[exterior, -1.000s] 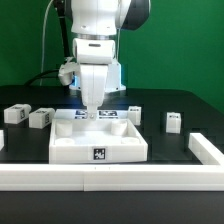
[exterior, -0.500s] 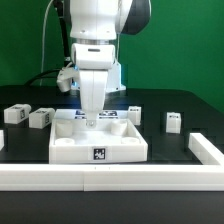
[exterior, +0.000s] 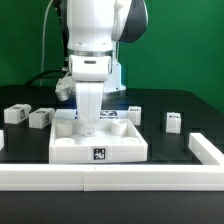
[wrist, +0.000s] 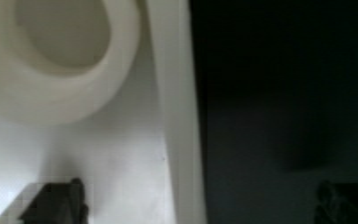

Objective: Assemble one leg

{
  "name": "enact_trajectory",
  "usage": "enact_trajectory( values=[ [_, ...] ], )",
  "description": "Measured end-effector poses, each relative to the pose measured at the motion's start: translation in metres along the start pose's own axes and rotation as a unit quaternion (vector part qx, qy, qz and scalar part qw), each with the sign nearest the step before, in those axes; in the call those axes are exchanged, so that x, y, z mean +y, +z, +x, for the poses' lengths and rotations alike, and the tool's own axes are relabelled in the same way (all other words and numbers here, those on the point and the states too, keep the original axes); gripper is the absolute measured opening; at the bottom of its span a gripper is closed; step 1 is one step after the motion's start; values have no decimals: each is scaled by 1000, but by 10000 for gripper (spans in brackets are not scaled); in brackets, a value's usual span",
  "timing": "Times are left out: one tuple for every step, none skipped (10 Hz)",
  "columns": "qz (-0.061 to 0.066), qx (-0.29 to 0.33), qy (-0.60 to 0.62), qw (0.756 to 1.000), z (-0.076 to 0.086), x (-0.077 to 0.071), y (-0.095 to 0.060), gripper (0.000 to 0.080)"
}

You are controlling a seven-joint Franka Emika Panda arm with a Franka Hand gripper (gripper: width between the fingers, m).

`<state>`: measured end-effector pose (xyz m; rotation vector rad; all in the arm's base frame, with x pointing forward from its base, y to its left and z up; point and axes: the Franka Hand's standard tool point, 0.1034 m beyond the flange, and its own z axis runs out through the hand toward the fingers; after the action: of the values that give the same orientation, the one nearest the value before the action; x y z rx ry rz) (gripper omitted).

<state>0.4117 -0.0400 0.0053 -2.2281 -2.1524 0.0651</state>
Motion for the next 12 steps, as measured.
enact_trajectory(
  values=[
    [0, 0, 0, 1000, 0, 0, 0, 650],
    [0, 0, 1, 1000, 0, 0, 0, 522],
    [0, 0, 1, 1000, 0, 0, 0, 522],
    [0, 0, 1, 1000, -1, 0, 0, 386],
    [0, 0, 1, 1000, -1, 0, 0, 386],
    [0, 0, 1, 1000, -1, 0, 0, 185],
    [-1, 0, 0, 1000, 0, 1, 0, 68],
    [-3, 0, 1, 1000, -1, 2, -1, 68],
    [-3, 0, 1, 1000, -1, 2, -1, 52],
    [-4, 0, 1, 1000, -1, 2, -1, 52],
    [-4, 0, 1, 1000, -1, 2, -1, 52],
    [-4, 0, 1, 1000, -1, 2, -1, 52]
  ],
)
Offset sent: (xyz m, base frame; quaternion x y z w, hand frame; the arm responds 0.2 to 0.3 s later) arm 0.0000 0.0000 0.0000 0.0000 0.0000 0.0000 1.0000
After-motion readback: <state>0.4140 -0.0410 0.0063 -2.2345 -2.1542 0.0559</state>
